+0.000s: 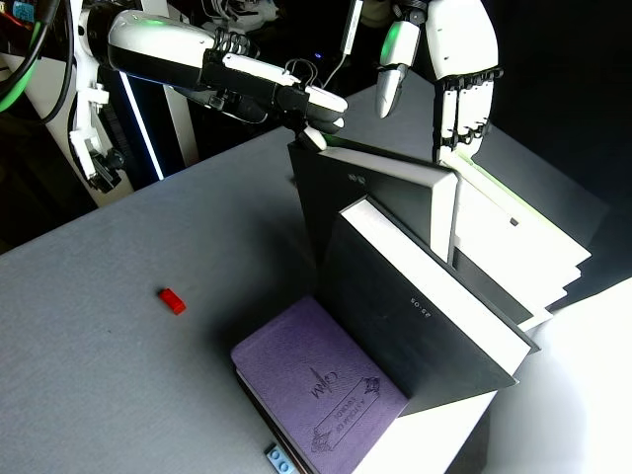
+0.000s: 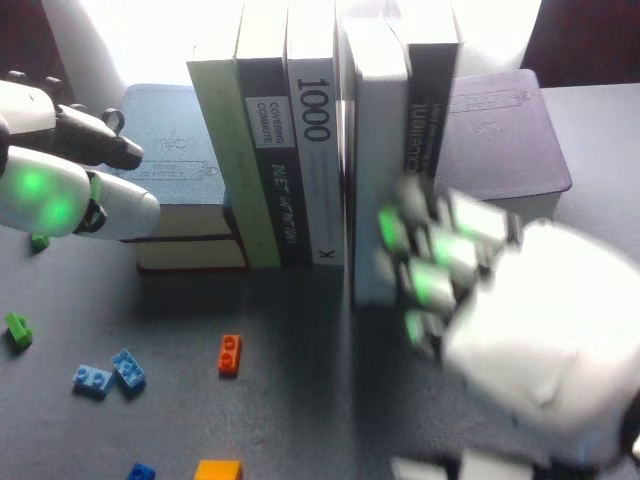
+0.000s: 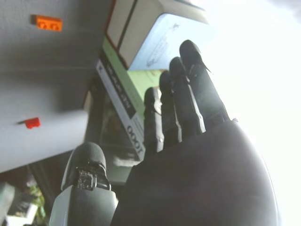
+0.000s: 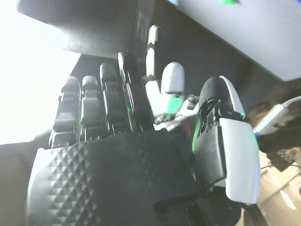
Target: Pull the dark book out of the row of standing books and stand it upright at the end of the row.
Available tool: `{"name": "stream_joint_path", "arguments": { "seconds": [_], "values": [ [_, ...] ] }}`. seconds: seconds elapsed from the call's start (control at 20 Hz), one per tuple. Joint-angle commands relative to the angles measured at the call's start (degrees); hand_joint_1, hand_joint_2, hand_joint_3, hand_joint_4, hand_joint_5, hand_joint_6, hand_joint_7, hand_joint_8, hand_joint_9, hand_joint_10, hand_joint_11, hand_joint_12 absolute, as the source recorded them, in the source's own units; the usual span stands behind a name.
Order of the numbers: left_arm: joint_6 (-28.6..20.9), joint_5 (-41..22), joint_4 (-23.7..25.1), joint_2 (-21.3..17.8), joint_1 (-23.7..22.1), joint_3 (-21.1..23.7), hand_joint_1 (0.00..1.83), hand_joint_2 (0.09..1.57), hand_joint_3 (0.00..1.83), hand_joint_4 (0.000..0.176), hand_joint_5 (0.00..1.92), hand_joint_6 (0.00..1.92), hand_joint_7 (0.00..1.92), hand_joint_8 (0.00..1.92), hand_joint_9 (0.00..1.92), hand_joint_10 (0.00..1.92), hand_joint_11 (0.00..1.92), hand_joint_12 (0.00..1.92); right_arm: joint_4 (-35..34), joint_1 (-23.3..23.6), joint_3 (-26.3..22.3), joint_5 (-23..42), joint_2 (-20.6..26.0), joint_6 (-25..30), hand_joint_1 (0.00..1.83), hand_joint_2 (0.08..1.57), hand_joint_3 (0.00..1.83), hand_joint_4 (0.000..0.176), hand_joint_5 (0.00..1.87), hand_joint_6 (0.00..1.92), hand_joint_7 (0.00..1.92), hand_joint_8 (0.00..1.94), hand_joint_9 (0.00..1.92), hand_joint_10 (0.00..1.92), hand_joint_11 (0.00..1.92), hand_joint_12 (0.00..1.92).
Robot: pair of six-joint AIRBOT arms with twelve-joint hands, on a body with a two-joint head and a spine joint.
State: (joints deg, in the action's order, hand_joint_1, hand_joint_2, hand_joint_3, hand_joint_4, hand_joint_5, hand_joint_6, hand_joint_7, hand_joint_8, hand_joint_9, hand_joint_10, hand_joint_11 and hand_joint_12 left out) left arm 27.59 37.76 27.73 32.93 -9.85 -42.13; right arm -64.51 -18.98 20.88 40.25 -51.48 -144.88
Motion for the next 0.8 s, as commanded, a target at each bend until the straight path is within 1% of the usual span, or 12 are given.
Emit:
{"name": "stream_joint_path", "arguments": {
  "seconds": [0.0, 0.35, 0.55, 0.6, 0.7, 0.75],
  "values": [
    [-0.01, -4.62, 1.52, -0.42, -0.77, -0.1, 0.03, 1.25, 0.0, 0.071, 0.24, 0.0, 0.28, 0.0, 0.33, 0.0, 0.39, 0.05, 7.23, 1.18, -0.61, 4.56, 0.81, -0.05, 0.0, 1.14, 0.0, 0.0, 0.63, 0.28, 0.16, 0.01, 0.0, 0.0, 0.0, 0.0],
    [-0.01, -4.62, 1.52, -0.42, -0.78, -0.1, 0.01, 1.26, 0.0, 0.072, 0.24, 0.0, 0.28, 0.0, 0.32, 0.0, 0.39, 0.04, 7.08, -0.8, -0.72, 4.75, 0.97, -0.17, 0.0, 1.14, 0.0, 0.0, 0.64, 0.28, 0.16, 0.01, 0.0, 0.0, 0.0, 0.0],
    [-0.01, -4.62, 1.51, -0.42, -0.78, -0.09, 0.01, 1.26, 0.0, 0.072, 0.23, 0.0, 0.28, 0.0, 0.32, 0.0, 0.39, 0.04, 6.03, -0.92, -0.74, 4.78, 1.03, -0.17, 0.0, 1.14, 0.0, 0.0, 0.64, 0.28, 0.14, 0.0, 0.0, 0.0, 0.0, 0.0],
    [-0.01, -4.62, 1.51, -0.42, -0.78, -0.08, 0.03, 1.27, 0.0, 0.066, 0.23, 0.01, 0.26, 0.0, 0.3, 0.0, 0.38, 0.03, 5.89, -0.92, -0.81, 4.99, 1.12, -0.25, 0.0, 1.14, 0.0, 0.0, 0.63, 0.28, 0.14, 0.01, 0.0, 0.0, 0.0, 0.0],
    [-0.01, -4.62, 1.51, -0.42, -0.78, -0.09, 0.01, 1.27, 0.0, 0.08, 0.24, 0.01, 0.28, 0.0, 0.32, 0.0, 0.39, 0.04, 4.96, -0.89, -1.0, 5.72, 1.29, -0.76, 0.0, 1.14, 0.0, 0.0, 0.61, 0.27, 0.15, 0.01, 0.0, 0.0, 0.0, 0.0],
    [-0.01, -4.62, 1.51, -0.42, -0.78, -0.09, 0.0, 1.27, 0.0, 0.073, 0.23, 0.0, 0.28, 0.0, 0.32, 0.0, 0.39, 0.04, 3.86, -0.79, -1.21, 6.52, 1.45, -1.38, 0.0, 1.14, 0.0, 0.0, 0.6, 0.26, 0.16, 0.01, 0.0, 0.0, 0.0, 0.0]
  ]
}}
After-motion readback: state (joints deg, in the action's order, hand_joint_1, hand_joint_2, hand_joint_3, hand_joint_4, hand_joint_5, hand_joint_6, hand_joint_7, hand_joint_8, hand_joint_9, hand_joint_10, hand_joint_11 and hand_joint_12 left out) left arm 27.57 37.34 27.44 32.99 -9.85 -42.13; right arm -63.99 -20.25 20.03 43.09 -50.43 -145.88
